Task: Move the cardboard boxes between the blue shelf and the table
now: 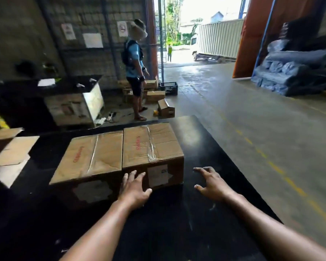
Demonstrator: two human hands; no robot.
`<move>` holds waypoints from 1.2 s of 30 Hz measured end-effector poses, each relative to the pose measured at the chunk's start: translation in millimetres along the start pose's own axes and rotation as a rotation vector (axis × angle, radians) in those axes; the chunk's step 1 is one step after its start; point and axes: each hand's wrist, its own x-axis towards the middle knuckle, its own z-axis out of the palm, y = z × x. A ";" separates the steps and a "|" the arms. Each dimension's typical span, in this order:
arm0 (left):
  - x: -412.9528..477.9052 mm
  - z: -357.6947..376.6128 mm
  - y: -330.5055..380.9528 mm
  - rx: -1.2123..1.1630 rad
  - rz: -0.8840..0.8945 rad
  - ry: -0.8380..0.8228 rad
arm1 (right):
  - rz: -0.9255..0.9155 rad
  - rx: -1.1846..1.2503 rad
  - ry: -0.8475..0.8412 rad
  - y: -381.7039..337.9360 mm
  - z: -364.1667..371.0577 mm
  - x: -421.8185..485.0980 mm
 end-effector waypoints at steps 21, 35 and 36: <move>136.6 44.1 23.1 -0.199 -0.017 0.064 | 0.075 0.078 0.050 33.8 27.8 212.8; 153.0 53.9 24.1 -1.093 -0.326 0.224 | 0.159 0.796 0.130 53.6 11.5 179.6; 145.8 48.1 30.7 -1.107 -0.298 0.232 | 0.152 0.810 0.162 53.3 3.3 174.4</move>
